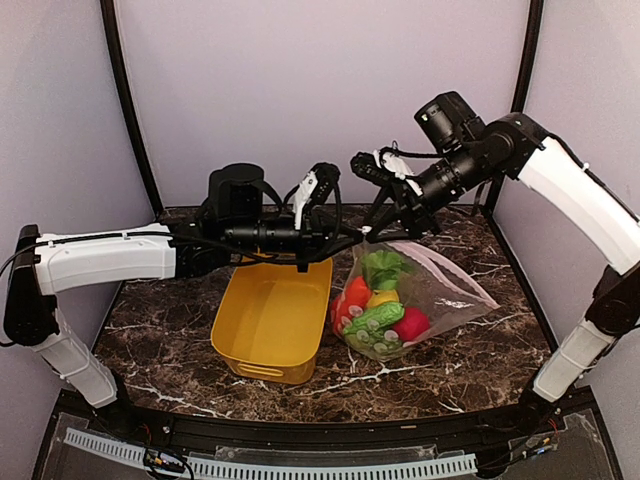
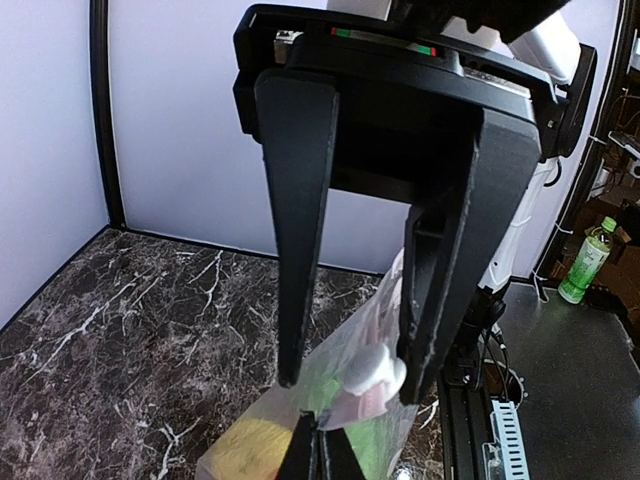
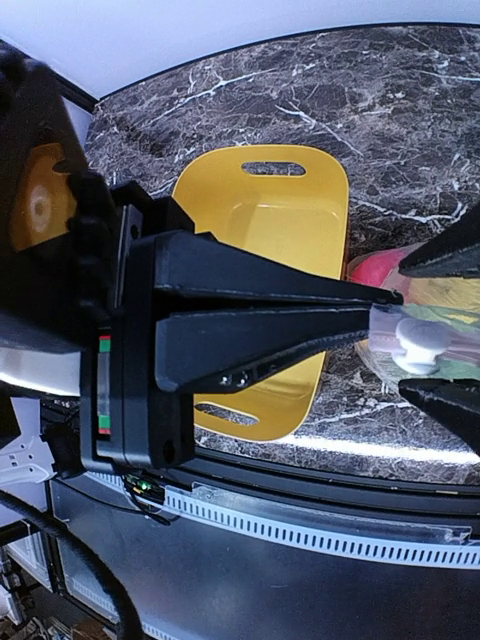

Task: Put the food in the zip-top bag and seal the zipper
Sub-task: Pass from the left arm to the right, then pass from the right arm to the left

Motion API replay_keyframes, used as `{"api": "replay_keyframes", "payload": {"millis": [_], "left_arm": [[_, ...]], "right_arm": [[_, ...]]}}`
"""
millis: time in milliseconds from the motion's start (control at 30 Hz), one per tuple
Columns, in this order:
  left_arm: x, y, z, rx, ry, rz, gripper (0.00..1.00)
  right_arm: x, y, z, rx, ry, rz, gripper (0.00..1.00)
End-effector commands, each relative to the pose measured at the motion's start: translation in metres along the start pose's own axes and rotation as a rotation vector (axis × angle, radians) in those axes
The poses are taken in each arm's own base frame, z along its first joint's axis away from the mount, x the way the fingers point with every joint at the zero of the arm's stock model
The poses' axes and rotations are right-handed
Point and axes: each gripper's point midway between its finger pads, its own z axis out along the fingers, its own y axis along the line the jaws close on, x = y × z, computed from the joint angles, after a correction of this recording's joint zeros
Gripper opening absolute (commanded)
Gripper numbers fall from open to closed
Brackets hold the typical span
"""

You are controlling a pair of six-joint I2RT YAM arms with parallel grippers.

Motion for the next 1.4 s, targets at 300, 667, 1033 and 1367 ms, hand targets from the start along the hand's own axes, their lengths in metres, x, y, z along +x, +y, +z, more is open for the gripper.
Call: {"api": "replay_keyframes", "payload": {"millis": [300,667,1033,1367], "left_arm": [[-0.019,-0.004,-0.003,0.000,-0.038,0.000,0.01],[-0.013,0.000,-0.002,-0.018,-0.029,-0.001,0.01],[-0.012,0.001,0.013,0.015,-0.031,0.048,0.18],[-0.011,-0.002,0.013,0.038,-0.039,0.034,0.01]], "right_arm": [[-0.002,-0.008,0.004,0.073,0.023,-0.017,0.17],[0.001,-0.006,-0.001,0.093,0.024,-0.016,0.00],[-0.009,0.001,-0.005,0.057,-0.008,-0.025,0.03],[-0.004,-0.007,-0.009,0.113,0.011,-0.009,0.26]]}}
